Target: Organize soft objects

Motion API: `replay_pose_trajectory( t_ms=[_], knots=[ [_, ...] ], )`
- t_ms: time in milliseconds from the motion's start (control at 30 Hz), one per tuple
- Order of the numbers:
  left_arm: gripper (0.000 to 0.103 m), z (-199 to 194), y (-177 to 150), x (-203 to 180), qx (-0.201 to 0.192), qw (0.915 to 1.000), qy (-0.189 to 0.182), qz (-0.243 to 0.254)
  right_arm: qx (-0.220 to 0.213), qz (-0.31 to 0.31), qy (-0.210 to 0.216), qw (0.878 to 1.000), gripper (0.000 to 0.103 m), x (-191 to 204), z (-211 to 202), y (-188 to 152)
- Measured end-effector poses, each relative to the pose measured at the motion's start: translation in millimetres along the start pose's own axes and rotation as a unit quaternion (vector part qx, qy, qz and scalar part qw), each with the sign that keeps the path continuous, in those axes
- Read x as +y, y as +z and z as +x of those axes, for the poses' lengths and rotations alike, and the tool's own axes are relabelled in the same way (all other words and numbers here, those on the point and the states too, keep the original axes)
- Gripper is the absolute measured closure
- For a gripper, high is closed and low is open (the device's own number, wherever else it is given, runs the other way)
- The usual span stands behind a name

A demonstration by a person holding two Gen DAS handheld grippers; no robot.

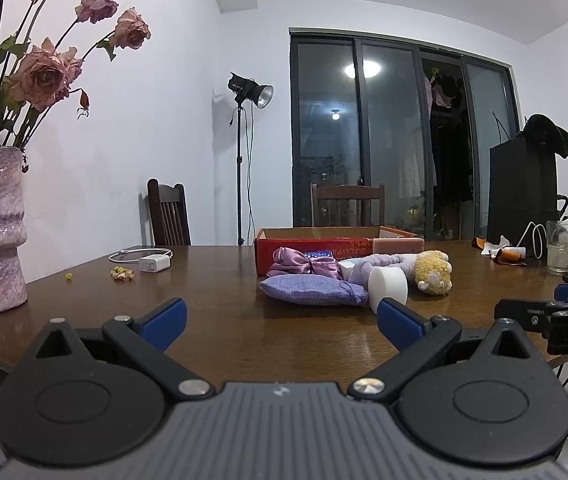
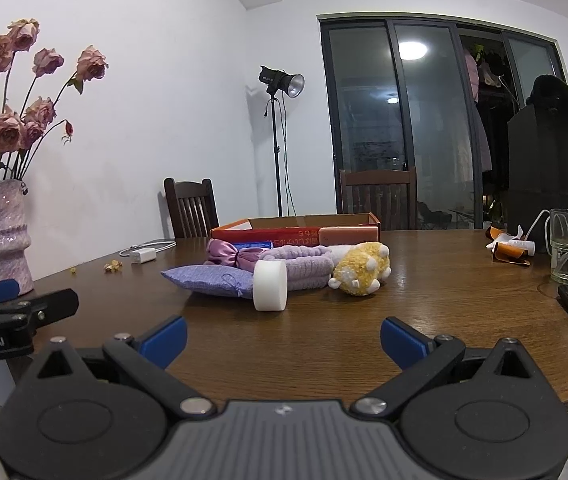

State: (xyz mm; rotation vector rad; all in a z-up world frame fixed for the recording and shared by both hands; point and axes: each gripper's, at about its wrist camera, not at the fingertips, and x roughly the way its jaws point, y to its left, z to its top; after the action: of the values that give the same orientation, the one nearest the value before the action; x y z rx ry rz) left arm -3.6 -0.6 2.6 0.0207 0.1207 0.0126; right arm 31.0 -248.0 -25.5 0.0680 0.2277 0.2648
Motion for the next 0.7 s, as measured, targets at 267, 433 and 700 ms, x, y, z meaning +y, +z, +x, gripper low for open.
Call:
replay_pose_trajectory(
  t_ms=[267, 433, 700],
  knots=[
    [0.000, -0.3, 0.7, 0.1, -0.001, 1.0000, 0.000, 0.001, -0.001, 0.001, -0.002, 1.000, 0.000, -0.2, 0.0, 0.0],
    [0.000, -0.3, 0.7, 0.2, -0.002, 1.0000, 0.000, 0.002, 0.000, 0.005, -0.004, 1.000, 0.000, -2.7, 0.1, 0.3],
    [0.000, -1.0, 0.3, 0.1, -0.002, 1.0000, 0.001, 0.002, 0.000, 0.002, 0.000, 1.000, 0.000, -1.1, -0.8, -0.1]
  ],
)
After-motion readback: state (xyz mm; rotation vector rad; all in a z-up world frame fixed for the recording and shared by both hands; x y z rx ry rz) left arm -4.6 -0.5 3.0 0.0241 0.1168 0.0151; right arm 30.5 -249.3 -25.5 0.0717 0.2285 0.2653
